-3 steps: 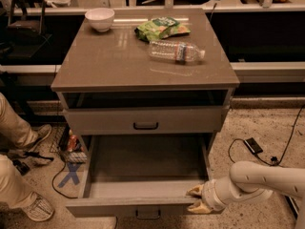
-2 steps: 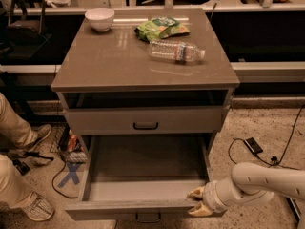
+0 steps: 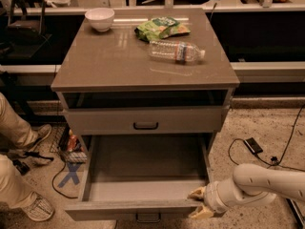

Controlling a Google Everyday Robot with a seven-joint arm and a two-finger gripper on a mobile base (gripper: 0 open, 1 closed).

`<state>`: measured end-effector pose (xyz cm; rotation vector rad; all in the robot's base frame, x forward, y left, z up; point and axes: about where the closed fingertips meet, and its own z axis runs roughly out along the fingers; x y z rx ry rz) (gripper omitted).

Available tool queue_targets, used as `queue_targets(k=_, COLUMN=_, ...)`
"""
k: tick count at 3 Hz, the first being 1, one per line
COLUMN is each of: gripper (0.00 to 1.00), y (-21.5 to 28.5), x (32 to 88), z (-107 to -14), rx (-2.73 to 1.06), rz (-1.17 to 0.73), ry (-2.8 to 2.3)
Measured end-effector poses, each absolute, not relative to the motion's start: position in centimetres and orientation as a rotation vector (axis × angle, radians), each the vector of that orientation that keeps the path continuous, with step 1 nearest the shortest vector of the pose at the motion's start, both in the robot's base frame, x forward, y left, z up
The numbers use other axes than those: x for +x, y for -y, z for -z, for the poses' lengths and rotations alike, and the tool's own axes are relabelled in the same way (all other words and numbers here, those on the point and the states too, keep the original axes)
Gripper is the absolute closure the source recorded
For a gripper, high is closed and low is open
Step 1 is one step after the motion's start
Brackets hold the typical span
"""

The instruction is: Open middle drawer

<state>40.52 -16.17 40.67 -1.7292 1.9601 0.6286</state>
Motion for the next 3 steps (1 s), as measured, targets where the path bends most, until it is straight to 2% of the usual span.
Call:
queue_targets(k=1, gripper=0.03, y=16.5, x=40.6, z=-41.2, rx=-1.707, rz=-0.627, ry=-1.940)
queue_targets(k=2, gripper=0.00, y=16.9, x=41.0, z=-42.4, rx=-1.693, rz=-0.617, ry=-1.913)
queue_targets(k=3, gripper=0.00, y=18.2, x=42.0, z=-44.7, rx=-1.701, rz=-0.529, ry=-1.932)
